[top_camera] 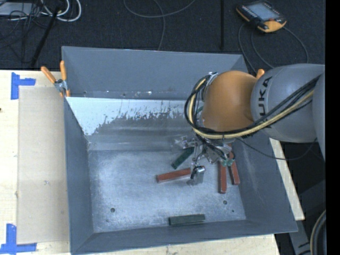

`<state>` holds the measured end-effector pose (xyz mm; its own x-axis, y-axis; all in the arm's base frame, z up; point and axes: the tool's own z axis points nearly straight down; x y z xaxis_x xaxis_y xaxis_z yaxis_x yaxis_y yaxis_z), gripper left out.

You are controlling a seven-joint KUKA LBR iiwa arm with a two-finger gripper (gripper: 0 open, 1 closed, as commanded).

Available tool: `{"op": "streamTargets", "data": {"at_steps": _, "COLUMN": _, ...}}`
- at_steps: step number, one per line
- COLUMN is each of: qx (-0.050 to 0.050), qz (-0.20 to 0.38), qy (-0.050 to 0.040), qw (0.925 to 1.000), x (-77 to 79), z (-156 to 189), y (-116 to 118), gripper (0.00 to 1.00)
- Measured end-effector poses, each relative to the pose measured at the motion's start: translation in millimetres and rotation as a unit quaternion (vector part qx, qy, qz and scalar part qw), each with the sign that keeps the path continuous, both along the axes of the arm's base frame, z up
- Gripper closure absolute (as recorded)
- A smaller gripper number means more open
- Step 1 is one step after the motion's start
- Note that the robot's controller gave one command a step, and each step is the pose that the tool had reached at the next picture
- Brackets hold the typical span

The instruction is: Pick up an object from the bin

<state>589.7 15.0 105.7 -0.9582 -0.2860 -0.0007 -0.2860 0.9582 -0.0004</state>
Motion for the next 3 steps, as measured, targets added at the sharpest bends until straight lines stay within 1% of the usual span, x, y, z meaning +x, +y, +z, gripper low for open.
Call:
{"op": "streamTargets", "data": {"at_steps": 1, "qx": 0.001, "qz": -0.034, "qy": 0.0005, "qw": 0.9994, "x": 6.3, "z": -11.6, "y": 3.7, "gripper": 0.00}}
{"op": "streamTargets", "data": {"at_steps": 2, "qx": 0.002, "qz": 0.105, "qy": -0.0015, "qw": 0.9944, "x": 4.8, "z": -26.1, "y": -6.6, "gripper": 1.00}}
{"op": "streamTargets", "data": {"at_steps": 3, "qx": 0.002, "qz": 0.105, "qy": -0.0014, "qw": 0.9945, "x": 4.8, "z": -26.1, "y": -6.7, "gripper": 1.00}}
